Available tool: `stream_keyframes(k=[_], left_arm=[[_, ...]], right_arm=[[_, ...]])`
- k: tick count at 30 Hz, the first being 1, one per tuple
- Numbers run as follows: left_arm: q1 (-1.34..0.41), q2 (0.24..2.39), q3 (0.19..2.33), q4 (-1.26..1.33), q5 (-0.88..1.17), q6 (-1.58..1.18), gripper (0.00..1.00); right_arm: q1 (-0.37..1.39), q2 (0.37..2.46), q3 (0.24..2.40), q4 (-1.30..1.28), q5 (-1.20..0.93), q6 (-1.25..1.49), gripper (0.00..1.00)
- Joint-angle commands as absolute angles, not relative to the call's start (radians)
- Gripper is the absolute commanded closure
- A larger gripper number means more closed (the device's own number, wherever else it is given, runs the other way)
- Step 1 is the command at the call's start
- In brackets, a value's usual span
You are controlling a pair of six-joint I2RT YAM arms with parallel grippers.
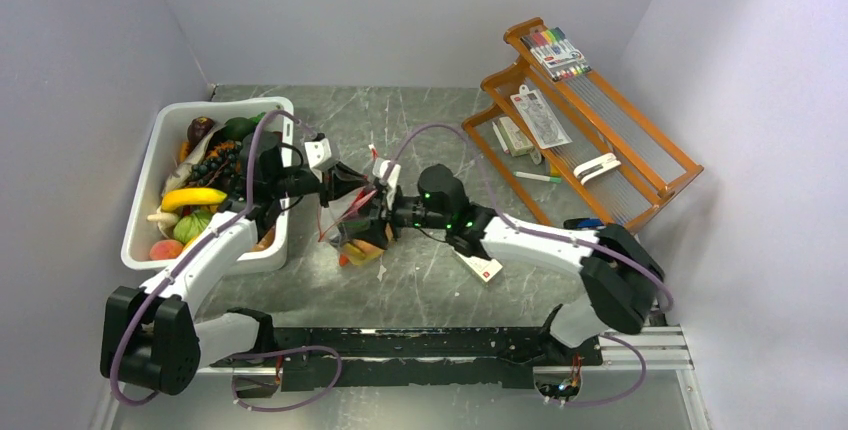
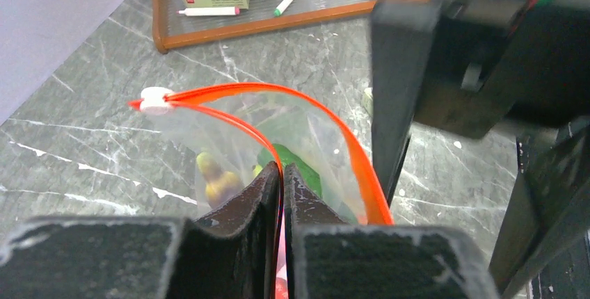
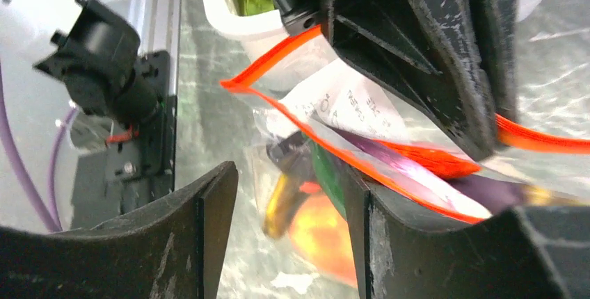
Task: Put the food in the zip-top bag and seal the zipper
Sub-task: Zip the zipper food storage bag at the center of the board.
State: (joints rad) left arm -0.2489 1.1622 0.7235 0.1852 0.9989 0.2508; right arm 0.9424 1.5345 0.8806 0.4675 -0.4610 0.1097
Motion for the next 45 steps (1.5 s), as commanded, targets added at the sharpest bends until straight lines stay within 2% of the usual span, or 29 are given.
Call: stream_keyframes(k=[1, 4, 10, 18, 21, 26, 33, 36, 39, 41, 45], left_arm=[[-0.233, 1.166, 0.730, 0.236, 1.056, 0.272, 0.93], [-0.231, 1.178, 0.744, 0.209, 1.064, 0.300, 0.93], [-0.224, 1.210, 0.807, 0.164, 1.056, 0.368, 0.93], [-0.223, 1.269, 0.841, 0.267, 1.071, 0.330, 0.93], [-0.224, 1.282, 0.854, 0.271, 1.074, 0.339, 0.93], [-0.224, 1.300, 0.865, 0.278, 1.103, 0.361, 0.93], [-0.223, 1.319, 0.869, 0.297, 1.142, 0.381, 0.93], [-0.222, 1.329, 0.875, 0.286, 1.160, 0.398, 0.93], [-0.222, 1.345, 0.886, 0.270, 1.178, 0.409, 0.93], [-0.222, 1.353, 0.900, 0.238, 1.192, 0.434, 0.93], [-0.222, 1.354, 0.898, 0.256, 1.195, 0.445, 0.93]], right_arm=[[0.863, 1.394, 0.931, 0.167, -0.588, -0.181, 0.42], [0.775, 1.332, 0.959, 0.142, -0.609, -0.185, 0.43], [0.623, 1.363, 1.107, -0.014, -0.664, -0.357, 0.36], [0.426, 1.485, 1.199, -0.054, -0.934, -0.490, 0.32], [0.416, 1.526, 1.188, -0.029, -1.011, -0.554, 0.31], [0.415, 1.623, 1.304, -0.149, -1.052, -0.692, 0.27], [0.416, 1.755, 1.430, -0.122, -1.118, -0.678, 0.23], [0.424, 1.832, 1.498, -0.180, -1.139, -0.711, 0.22], [0.449, 1.894, 1.557, -0.206, -1.156, -0.690, 0.27], [0.463, 1.904, 1.549, -0.226, -1.175, -0.735, 0.28], [0.487, 1.878, 1.469, -0.079, -1.186, -0.687, 0.25]])
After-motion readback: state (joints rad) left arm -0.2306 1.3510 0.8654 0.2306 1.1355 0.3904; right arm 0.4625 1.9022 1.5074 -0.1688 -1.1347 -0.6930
